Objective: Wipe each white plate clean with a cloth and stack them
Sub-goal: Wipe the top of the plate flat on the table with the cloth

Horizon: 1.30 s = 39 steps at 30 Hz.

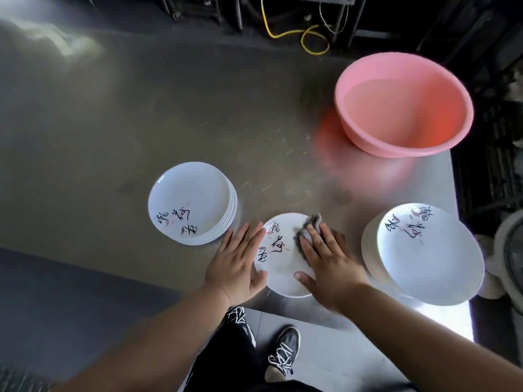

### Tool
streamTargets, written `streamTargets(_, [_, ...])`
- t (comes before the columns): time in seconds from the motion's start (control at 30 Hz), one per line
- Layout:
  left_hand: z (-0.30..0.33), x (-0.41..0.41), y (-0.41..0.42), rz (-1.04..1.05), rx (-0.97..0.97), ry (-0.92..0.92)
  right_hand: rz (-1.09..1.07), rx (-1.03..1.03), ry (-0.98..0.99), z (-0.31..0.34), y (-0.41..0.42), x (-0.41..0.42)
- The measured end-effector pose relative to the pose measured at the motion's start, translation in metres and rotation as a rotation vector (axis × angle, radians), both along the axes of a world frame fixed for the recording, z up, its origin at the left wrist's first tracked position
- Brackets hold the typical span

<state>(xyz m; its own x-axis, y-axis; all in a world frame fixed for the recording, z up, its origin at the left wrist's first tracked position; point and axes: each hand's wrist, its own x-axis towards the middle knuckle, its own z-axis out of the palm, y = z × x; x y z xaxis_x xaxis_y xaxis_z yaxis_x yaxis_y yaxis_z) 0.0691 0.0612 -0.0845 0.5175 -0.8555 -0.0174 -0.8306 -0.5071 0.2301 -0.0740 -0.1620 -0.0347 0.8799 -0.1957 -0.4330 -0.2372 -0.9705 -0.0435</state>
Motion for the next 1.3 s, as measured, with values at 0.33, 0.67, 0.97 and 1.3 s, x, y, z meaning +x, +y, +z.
streamTargets(0.33, [0.004, -0.001, 0.0, 0.013, 0.029, 0.013, -0.041, 0.039, -0.071, -0.006, 0.0, 0.015])
streamTargets(0.67, [0.002, -0.002, -0.002, 0.031, 0.061, 0.005, -0.237, 0.122, -0.119, -0.011, 0.002, 0.005])
streamTargets(0.97, [0.001, -0.003, 0.0, 0.057, 0.081, 0.069, -0.358, 0.187, -0.067, -0.005, 0.051, -0.038])
streamTargets(1.3, [0.01, -0.033, -0.011, 0.194, 0.071, 0.023, -0.391, 0.288, -0.084, -0.004, 0.039, -0.039])
